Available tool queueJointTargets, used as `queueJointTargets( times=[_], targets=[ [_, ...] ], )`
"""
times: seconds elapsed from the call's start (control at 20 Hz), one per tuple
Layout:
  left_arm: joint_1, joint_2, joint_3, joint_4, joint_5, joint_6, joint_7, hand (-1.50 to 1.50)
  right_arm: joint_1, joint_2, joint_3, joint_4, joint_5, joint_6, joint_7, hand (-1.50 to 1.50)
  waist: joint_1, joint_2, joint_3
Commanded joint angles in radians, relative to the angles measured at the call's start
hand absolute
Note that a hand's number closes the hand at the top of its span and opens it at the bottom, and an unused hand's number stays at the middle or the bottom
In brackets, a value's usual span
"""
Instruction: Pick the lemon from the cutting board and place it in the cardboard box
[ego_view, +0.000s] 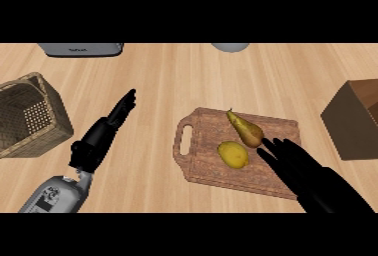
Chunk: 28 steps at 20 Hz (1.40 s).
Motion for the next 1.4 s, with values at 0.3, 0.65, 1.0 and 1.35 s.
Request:
queueJointTargets(
  times=[0.3,0.65,1.0,1.35],
  targets=[
    [0.004,-0.084,0.03,0.038,-0.084,-0.026,-0.018,0.0,-0.067,0.236,0.055,-0.021,-0.006,0.226,0.262,-1.5,0.014,0.004,0.002],
    [0.01,-0.085,0.096,-0.029,-0.093,-0.107,0.058,0.0,-0.139,0.365,0.027,0.14,0.075,0.284,0.231,-1.5,0.017,0.003,0.002],
    [-0.007,-0.132,0.133,0.026,-0.131,-0.134,0.024,0.0,-0.171,0.463,0.009,0.411,0.167,0.21,0.123,-1.5,0.017,0.005,0.002],
    [0.001,-0.173,0.192,0.041,-0.185,-0.184,0.024,0.0,-0.125,0.521,-0.008,0.432,0.278,0.158,0.012,-1.5,0.014,0.004,0.002]
  ],
)
